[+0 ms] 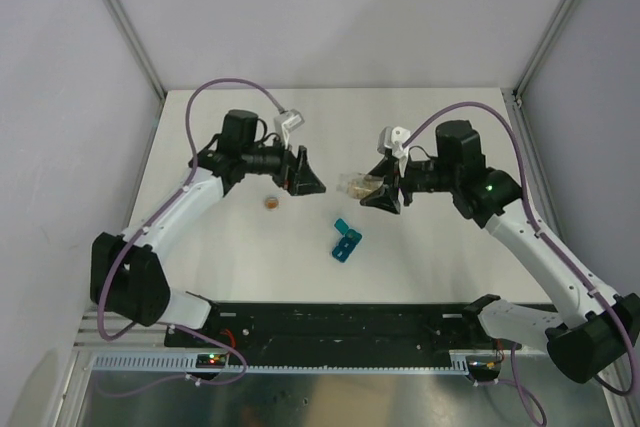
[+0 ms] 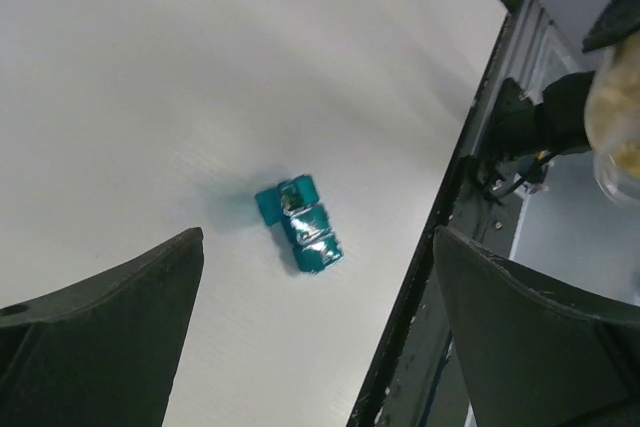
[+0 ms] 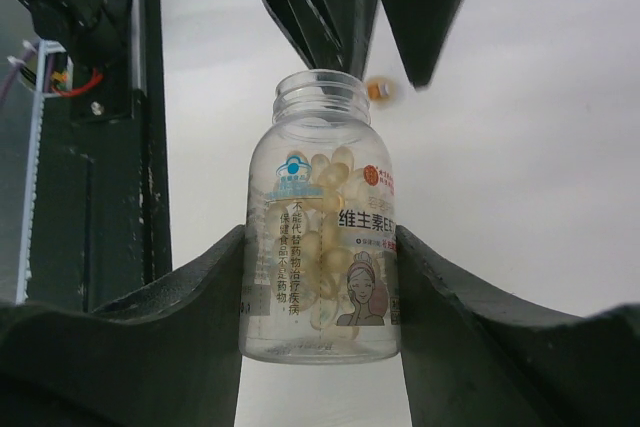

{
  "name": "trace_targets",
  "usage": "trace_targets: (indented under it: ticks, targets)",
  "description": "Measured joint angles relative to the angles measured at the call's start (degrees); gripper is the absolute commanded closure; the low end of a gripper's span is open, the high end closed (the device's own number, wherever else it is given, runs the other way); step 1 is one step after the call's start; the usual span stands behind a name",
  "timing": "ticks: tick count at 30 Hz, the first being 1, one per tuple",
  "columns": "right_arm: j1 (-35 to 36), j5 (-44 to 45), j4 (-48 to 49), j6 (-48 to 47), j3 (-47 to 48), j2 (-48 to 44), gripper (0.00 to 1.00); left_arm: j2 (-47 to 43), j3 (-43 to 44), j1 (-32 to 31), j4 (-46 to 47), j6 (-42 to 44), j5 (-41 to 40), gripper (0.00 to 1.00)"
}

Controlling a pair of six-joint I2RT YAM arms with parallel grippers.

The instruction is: Sort the pills into containers

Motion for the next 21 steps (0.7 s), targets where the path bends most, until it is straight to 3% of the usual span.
trace_targets:
  ticks: [9,21]
  targets:
    - [0.0,-4.4,1.4,5.1,4.2,0.0,1.00,5.0,7.3,-5.4,-0.3,-5.0,2.3,0.02]
    - [0.9,-4.6,1.5,6.2,4.3,1.7,1.00,5.4,8.7,-8.2,-0.4,-9.3,6.3,0.04]
